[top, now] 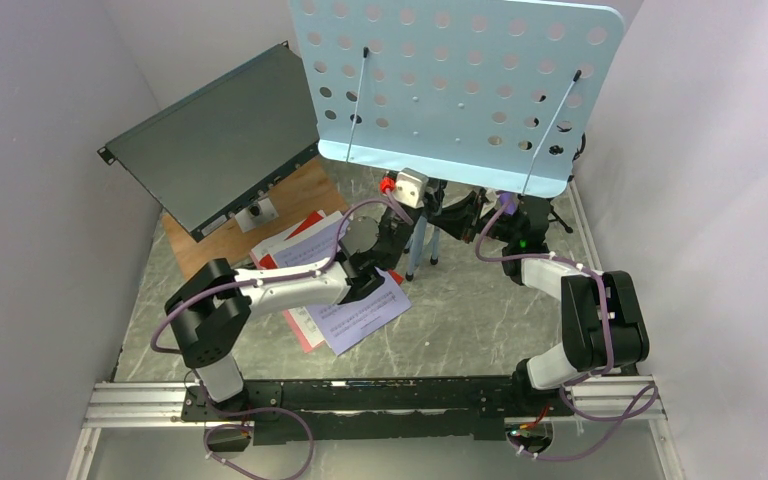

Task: Pack up the instrument practice props
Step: Close the music stand at the center of the board, then place the music stand at the center of the board.

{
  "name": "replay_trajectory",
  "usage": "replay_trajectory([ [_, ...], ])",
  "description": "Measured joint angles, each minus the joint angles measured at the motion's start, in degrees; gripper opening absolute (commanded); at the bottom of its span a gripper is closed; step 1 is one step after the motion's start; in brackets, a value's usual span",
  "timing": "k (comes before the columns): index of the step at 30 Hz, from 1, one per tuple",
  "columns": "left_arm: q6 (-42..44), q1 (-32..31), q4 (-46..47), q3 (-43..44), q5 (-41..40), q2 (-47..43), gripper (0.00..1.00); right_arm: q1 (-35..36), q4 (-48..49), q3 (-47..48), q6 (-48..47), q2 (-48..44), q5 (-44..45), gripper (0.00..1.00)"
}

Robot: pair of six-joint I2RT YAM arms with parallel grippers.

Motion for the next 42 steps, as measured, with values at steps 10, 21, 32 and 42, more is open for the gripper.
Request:
replay_trajectory([
  [10, -0.02, 0.11, -0.52, 1.57, -0.20, 1.14, 0.20, 0.00, 0.00, -0.02, 0.13, 0.00, 0.22, 0.00],
  [21, -0.70, 0.44, -2.73, 2.51, 0.00, 1.16, 0.00, -0.11, -0.37, -0.02, 0.15, -0.24, 0.61, 0.00],
  [32, -6.23, 0.55, -13.57, 8.07, -2.38, 1.16, 0.00, -0.48, -12.44, 2.34, 0.33, -4.13, 0.48, 0.00],
  [42, -13.57, 1.60, -30.60, 16.96, -8.68, 1.18, 0.00, -0.96, -26.08, 6.69, 7.21, -6.93, -2.23, 0.00],
])
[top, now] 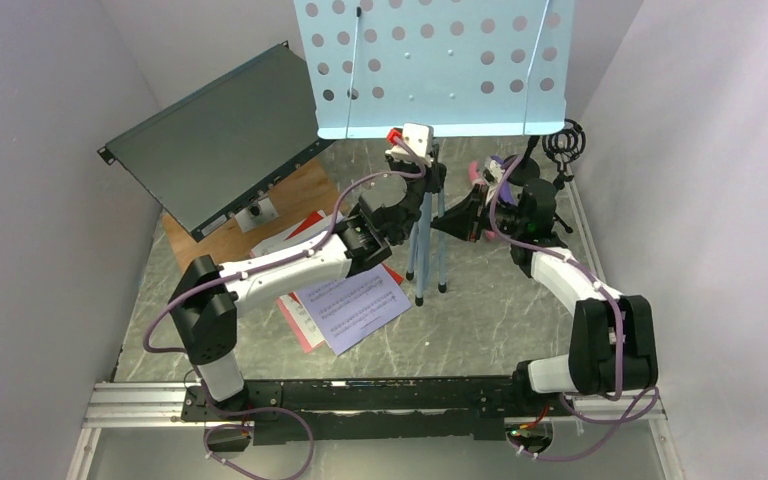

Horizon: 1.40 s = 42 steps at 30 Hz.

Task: Pack up the instrument practice props
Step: Place the music stand at the center of the board.

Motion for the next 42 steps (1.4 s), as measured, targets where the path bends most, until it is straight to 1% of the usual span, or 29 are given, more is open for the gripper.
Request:
replay_trajectory([
  [3, -0.96, 0.00, -3.32, 2.60, -0.70, 0.52, 0.00, -0.07, -0.92, 0.02, 3.63, -1.33, -0.42, 0.00],
  [10, -2.32, 0.09, -7.06, 6.84, -0.81, 2.71, 0.00, -0.22, -1.99, -0.35, 13.22, -3.56, -1.55, 0.00],
  [13, -3.26, 0.13, -8.09, 7.21, -1.11, 3.76, 0.00, -0.22, -2.47, -1.97, 17.51, -4.79, -1.66, 0.00],
  [21, -6.73, 0.70, -11.30, 7.21, -1.57, 7.15, 0.00, -0.20, -7.32, -5.27, 26.16, -6.25, -1.44, 0.00],
  [27, -8.76, 1.01, -13.81, 7.19, -1.53, 9.33, 0.00, -0.22, -12.13, -7.08, 29.51, -7.39, 0.11, 0.00],
  [36, -10.58, 1.07, -14.80, 7.19, 0.66, 13.11, 0.00, -0.33, -12.13, -11.91, 34.18, -8.37, 3.65, 0.00],
  [42, -11.19, 1.14, -15.65, 7.19, 3.13, 15.17, 0.00, -1.09, -11.17, -14.53, 40.61, -8.37, 3.28, 0.00],
])
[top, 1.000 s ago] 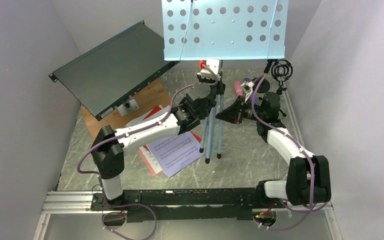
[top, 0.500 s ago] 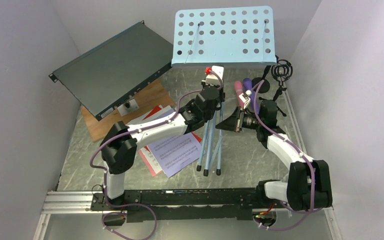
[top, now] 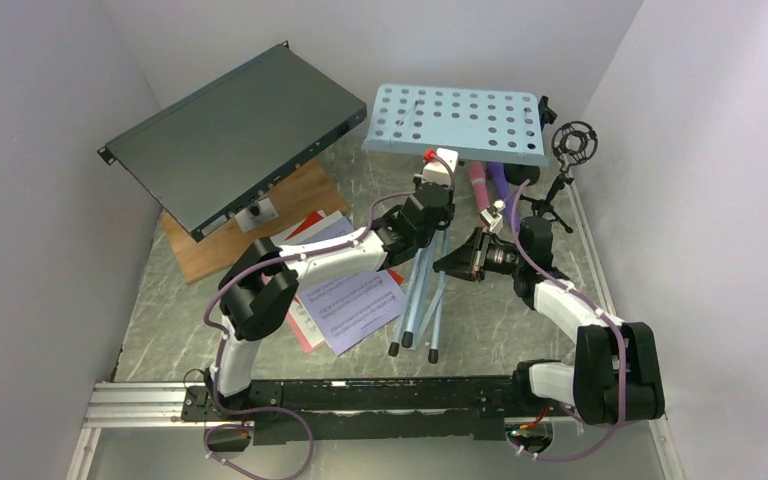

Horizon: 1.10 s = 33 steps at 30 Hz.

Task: Pack up the instrument practice props
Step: Place the music stand at the center of the board.

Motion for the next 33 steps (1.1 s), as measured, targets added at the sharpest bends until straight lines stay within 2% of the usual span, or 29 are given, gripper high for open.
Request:
replay_trajectory([
  [5, -0.90, 1.09, -1.53, 0.00, 0.61, 2.03, 0.00, -1.36, -0.92, -0.35, 3.74, -0.39, 0.42, 0.00],
  [8, -2.80, 0.79, 0.00, 0.02, 2.19, 1.99, 0.00, -2.38, -1.51, -0.37, 4.09, -0.13, 5.92, 0.00],
  [10, -3.28, 0.31, 0.83, 0.02, 2.67, 1.95, 0.00, -3.32, -3.45, -0.92, 3.69, 0.46, 8.76, 0.00],
  [21, -8.17, 2.05, 2.62, -5.64, 3.98, 1.18, 0.00, -2.97, -4.28, -1.36, -0.98, 2.62, 12.04, 0.00],
  [23, -8.57, 2.58, 2.29, -6.64, 4.50, 0.83, 0.07, -2.95, -4.33, -1.36, -2.38, 3.04, 12.26, 0.00],
  [27, -9.68, 3.10, 0.46, -8.74, 6.71, -1.75, 0.28, -2.56, -5.01, -1.33, -5.99, 4.57, 12.52, 0.00],
  [33, -10.82, 3.67, -1.40, -14.97, 10.73, -10.03, 0.45, -0.70, -7.30, 0.26, -13.09, 10.25, 13.16, 0.00],
])
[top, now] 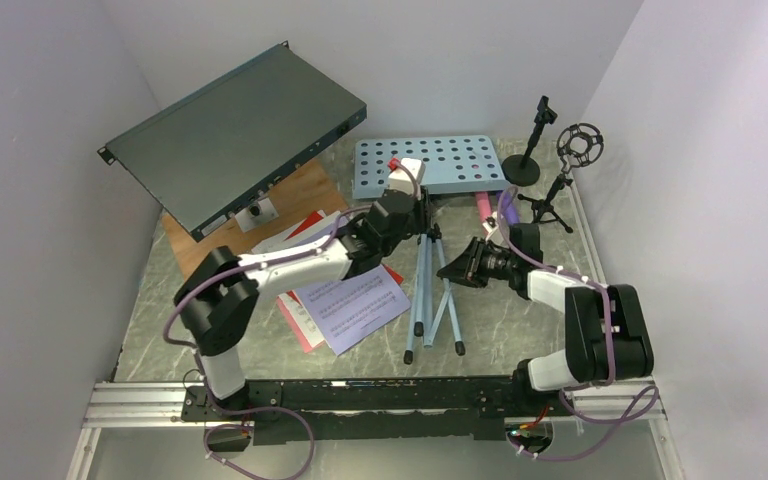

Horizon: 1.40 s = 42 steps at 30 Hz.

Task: Pack up the instrument practice props
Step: Place the music stand at the center of the board, then reset both arms

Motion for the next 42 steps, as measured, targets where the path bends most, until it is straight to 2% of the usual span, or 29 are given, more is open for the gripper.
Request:
replay_trajectory([
  [4, 0.52, 0.11, -1.16, -6.34, 3.80, -6.56, 0.59, 0.90, -0.81, 2.43, -3.85, 2.93, 0.22, 0.00],
  [8, 0.63, 0.13, -2.34, -12.61, 7.80, -12.35, 0.65, 1.62, -2.64, 4.94, -7.26, 5.25, 0.13, 0.01],
  [11, 0.09, 0.20, -3.10, -17.27, 10.45, -16.57, 0.67, 1.88, -4.87, 6.32, -10.34, 6.84, 0.22, 0.10],
  [16, -1.51, 0.31, -4.61, -23.47, 13.22, -22.32, 0.71, 1.90, -8.52, 8.00, -15.32, 7.80, 0.17, 0.35],
  [20, -1.99, 0.39, -6.99, -26.18, 14.36, -26.56, 0.78, 1.07, -9.68, 10.40, -21.11, 7.78, -1.27, 0.69],
  [21, -1.97, 0.42, -7.87, -26.32, 14.53, -27.50, 0.79, 0.42, -9.75, 11.21, -22.29, 7.63, -1.64, 0.73],
  [26, -1.70, 0.94, -12.61, -25.90, 15.21, -31.76, 0.82, -4.04, -12.13, 13.22, -29.49, 4.72, -2.89, 0.80],
  [30, -1.18, 1.60, -16.98, -24.33, 16.22, -33.44, 0.86, -6.73, -19.91, 16.15, -38.95, -0.17, -2.75, 0.87],
  [33, -0.68, 2.29, -19.78, -23.63, 16.87, -34.80, 0.92, -8.59, -24.85, 18.75, -45.97, -5.84, -3.08, 0.99],
  [36, 0.00, 3.50, -22.60, -22.88, 17.42, -36.17, 0.99, -12.55, -28.00, 20.50, -50.21, -13.53, -2.91, 1.00],
  [38, 0.26, 4.81, -24.61, -21.86, 17.92, -37.16, 0.99, -15.43, -31.80, 23.63, -52.09, -16.96, -2.69, 1.00],
  [42, 1.75, 7.19, -28.04, -17.99, 18.67, -38.91, 1.00, -20.31, -38.75, 36.54, -51.65, -17.05, -2.19, 1.00],
])
